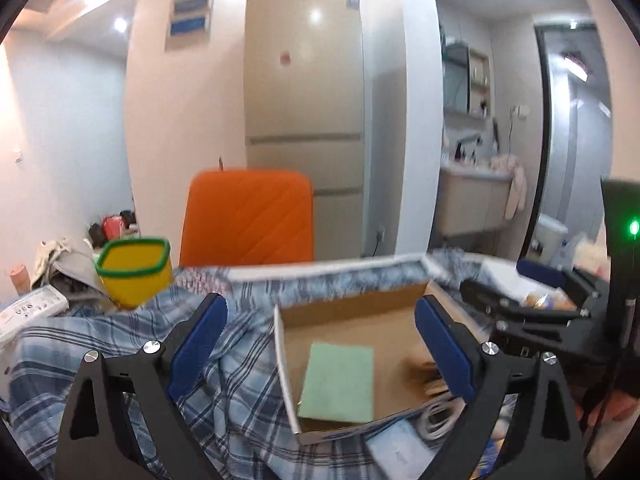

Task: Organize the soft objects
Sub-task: 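Lower the beige round pad into the box and open the right gripper, then reach the right gripper to the gold Liqun cigarette pack and grasp it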

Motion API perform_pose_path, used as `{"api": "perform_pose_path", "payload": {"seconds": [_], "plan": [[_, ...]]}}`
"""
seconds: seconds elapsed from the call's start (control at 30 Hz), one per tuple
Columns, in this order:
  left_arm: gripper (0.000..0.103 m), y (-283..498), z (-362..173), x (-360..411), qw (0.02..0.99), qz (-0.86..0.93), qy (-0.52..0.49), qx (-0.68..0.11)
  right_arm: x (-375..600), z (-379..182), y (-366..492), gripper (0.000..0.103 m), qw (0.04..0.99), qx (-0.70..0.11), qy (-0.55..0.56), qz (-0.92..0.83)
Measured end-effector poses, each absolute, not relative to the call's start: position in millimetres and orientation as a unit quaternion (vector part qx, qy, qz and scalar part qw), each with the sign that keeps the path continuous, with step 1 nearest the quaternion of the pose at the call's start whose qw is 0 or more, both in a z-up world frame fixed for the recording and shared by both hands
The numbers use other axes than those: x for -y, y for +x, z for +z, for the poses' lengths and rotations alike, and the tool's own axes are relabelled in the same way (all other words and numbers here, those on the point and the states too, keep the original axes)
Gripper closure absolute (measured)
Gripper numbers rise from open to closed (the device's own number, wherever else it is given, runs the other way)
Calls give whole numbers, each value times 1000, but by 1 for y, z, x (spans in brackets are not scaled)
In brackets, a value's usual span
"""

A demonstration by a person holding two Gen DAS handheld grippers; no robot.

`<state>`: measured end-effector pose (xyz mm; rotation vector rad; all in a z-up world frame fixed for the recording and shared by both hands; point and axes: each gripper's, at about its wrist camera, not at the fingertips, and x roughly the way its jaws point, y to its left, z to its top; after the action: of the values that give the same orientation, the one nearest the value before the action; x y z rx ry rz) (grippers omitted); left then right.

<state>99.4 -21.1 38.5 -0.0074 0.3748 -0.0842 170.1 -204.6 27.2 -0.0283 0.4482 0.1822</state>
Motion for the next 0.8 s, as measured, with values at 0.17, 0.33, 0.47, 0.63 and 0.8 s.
{"api": "perform_pose_path", "payload": {"seconds": [0.17, 0.33, 0.47, 0.63, 0.8], "plan": [[9, 63, 54, 26, 988, -62, -14, -143, 224, 40, 129, 15, 976, -193, 21, 99], [0, 33, 49, 38, 986, -94, 6, -134, 232, 39, 92, 14, 978, -184, 16, 98], [1, 18, 41, 36, 990, -84, -8, -116, 247, 42, 72, 14, 973, -196, 46, 116], [0, 13, 25, 34, 991, -74, -6, -108, 259, 40, 52, 0, 981, -157, 63, 94], [0, 26, 4, 38, 985, -84, 0, -149, 254, 22, 50, 0, 981, -173, 22, 87]]}}
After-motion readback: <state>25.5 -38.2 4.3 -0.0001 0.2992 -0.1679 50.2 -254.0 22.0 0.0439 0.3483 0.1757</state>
